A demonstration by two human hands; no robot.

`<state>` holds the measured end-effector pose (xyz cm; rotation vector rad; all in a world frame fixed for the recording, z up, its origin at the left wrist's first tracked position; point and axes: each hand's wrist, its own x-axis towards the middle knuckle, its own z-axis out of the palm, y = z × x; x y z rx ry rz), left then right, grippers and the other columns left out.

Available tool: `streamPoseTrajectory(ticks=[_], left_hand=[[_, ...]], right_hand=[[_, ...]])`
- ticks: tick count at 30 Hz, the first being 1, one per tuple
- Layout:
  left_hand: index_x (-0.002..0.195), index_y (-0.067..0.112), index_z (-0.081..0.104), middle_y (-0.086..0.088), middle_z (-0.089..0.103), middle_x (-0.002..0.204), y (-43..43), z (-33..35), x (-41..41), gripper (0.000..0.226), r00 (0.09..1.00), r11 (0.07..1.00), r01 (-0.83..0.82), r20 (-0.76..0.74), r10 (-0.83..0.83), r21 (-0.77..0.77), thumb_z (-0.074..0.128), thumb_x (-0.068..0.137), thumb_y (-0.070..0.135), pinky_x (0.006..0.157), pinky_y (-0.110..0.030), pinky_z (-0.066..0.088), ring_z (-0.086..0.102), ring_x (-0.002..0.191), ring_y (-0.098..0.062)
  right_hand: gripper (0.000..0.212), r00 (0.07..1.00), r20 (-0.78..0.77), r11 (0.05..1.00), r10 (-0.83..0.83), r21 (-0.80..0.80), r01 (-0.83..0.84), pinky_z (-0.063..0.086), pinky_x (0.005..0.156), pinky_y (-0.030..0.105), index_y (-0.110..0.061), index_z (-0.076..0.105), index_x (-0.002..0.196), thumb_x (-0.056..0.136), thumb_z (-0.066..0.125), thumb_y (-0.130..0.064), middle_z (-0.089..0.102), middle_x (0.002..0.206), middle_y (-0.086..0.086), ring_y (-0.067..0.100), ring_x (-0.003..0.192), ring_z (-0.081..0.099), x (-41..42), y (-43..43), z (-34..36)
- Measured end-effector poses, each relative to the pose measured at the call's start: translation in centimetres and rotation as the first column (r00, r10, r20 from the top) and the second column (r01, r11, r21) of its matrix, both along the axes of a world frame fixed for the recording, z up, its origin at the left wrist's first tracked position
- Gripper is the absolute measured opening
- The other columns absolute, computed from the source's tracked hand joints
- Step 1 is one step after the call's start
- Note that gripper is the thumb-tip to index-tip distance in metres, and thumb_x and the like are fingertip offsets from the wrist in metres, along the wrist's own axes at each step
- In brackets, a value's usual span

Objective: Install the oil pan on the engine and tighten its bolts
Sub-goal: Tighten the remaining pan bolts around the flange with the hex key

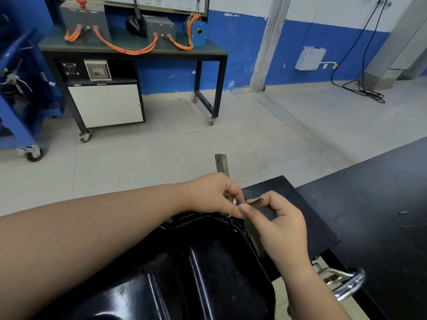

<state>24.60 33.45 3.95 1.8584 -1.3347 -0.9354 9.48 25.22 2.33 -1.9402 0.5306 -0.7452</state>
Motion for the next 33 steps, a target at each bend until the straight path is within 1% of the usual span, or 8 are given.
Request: streamPoseTrajectory(ticks=[5, 8, 10, 15, 20, 25, 28, 33], left_hand=[[0.075, 0.017, 0.066, 0.01, 0.043, 0.05, -0.1, -0.1, 0.0, 0.009, 0.999, 1.0, 0.009, 0.041, -0.009, 0.003, 0.074, 0.078, 0.019, 0.054, -0.023, 0.031, 0.035, 0.048, -0.004], [0.084, -0.001, 0.067, -0.002, 0.049, 0.061, -0.1, -0.4, 0.0, 0.019, 1.0, 1.0, -0.021, 0.013, 0.021, 0.0, 0.072, 0.081, 0.017, 0.063, -0.026, 0.034, 0.041, 0.06, -0.013], [0.084, 0.001, 0.068, -0.008, 0.051, 0.067, -0.1, -0.4, 0.0, 0.015, 1.0, 1.0, -0.013, -0.01, 0.013, -0.005, 0.071, 0.081, 0.015, 0.067, -0.028, 0.035, 0.042, 0.066, -0.016], [0.065, 0.028, 0.061, 0.009, 0.046, 0.053, -0.1, -0.3, 0.0, 0.02, 1.0, 1.0, 0.004, 0.006, -0.004, 0.007, 0.074, 0.079, 0.022, 0.054, -0.02, 0.032, 0.038, 0.05, -0.003], [0.063, 0.025, 0.058, 0.012, 0.046, 0.053, -0.3, -0.5, 0.0, 0.023, 0.999, 1.0, -0.002, 0.033, 0.002, 0.013, 0.076, 0.077, 0.02, 0.057, -0.02, 0.035, 0.04, 0.051, -0.001], [0.057, 0.029, 0.056, 0.016, 0.044, 0.044, -0.3, -0.3, 0.0, 0.029, 0.998, 1.0, -0.012, 0.066, 0.011, 0.017, 0.075, 0.078, 0.021, 0.054, -0.017, 0.033, 0.038, 0.047, 0.001], [0.06, 0.026, 0.056, 0.012, 0.044, 0.05, -0.2, -0.3, -0.1, 0.027, 0.997, 1.0, 0.007, 0.076, -0.008, 0.009, 0.073, 0.079, 0.018, 0.056, -0.022, 0.033, 0.038, 0.052, -0.004], [0.077, 0.012, 0.066, -0.002, 0.056, 0.067, -0.1, -0.1, -0.1, 0.006, 0.997, 1.0, 0.012, 0.079, -0.013, 0.014, 0.07, 0.08, 0.015, 0.065, -0.026, 0.039, 0.048, 0.065, -0.013]], right_hand=[[0.007, 0.997, -0.031, 0.998, 0.065, 0.01, -0.065, 0.049, 0.068, 0.021, -0.026, 0.066, 0.075, 0.074, 0.072, -0.024, 0.066, 0.075, -0.002, 0.015, 0.073, 0.06, -0.2, 0.1, 0.1], [0.029, 0.986, -0.039, 0.987, 0.16, 0.022, -0.16, 0.051, 0.08, 0.02, -0.037, 0.069, 0.093, 0.084, 0.064, -0.009, 0.071, 0.09, -0.005, 0.013, 0.087, 0.065, -0.5, -0.1, 0.2], [0.033, 0.985, -0.032, 0.985, 0.169, 0.02, -0.169, 0.048, 0.08, 0.011, -0.032, 0.072, 0.088, 0.085, 0.062, 0.0, 0.072, 0.092, -0.012, 0.003, 0.092, 0.065, -0.5, -0.2, 0.4], [0.025, 0.998, 0.006, 0.997, 0.068, 0.028, -0.068, 0.045, 0.071, 0.005, -0.028, 0.074, 0.075, 0.076, 0.072, -0.003, 0.072, 0.08, -0.015, -0.001, 0.082, 0.066, -0.1, -0.2, 0.2], [0.021, 0.999, 0.006, 0.999, 0.035, 0.034, -0.035, 0.05, 0.074, 0.015, -0.029, 0.074, 0.075, 0.072, 0.077, -0.009, 0.072, 0.078, -0.01, 0.006, 0.081, 0.067, 0.4, 0.0, -0.3], [0.019, 1.0, 0.024, 1.0, 0.01, -0.003, -0.01, 0.047, 0.064, 0.01, -0.027, 0.071, 0.071, 0.073, 0.076, -0.009, 0.069, 0.069, -0.011, 0.005, 0.07, 0.064, 0.5, 0.3, -0.5], [0.016, 1.0, 0.023, 1.0, -0.001, 0.002, 0.001, 0.052, 0.064, 0.024, -0.025, 0.069, 0.071, 0.076, 0.074, -0.011, 0.067, 0.068, -0.006, 0.011, 0.067, 0.063, 0.5, 0.7, -0.5], [0.009, 0.999, 0.029, 0.999, 0.041, -0.017, -0.041, 0.054, 0.067, 0.031, -0.035, 0.067, 0.085, 0.077, 0.064, -0.038, 0.068, 0.077, -0.011, 0.011, 0.072, 0.064, 0.4, 0.8, 0.1]])
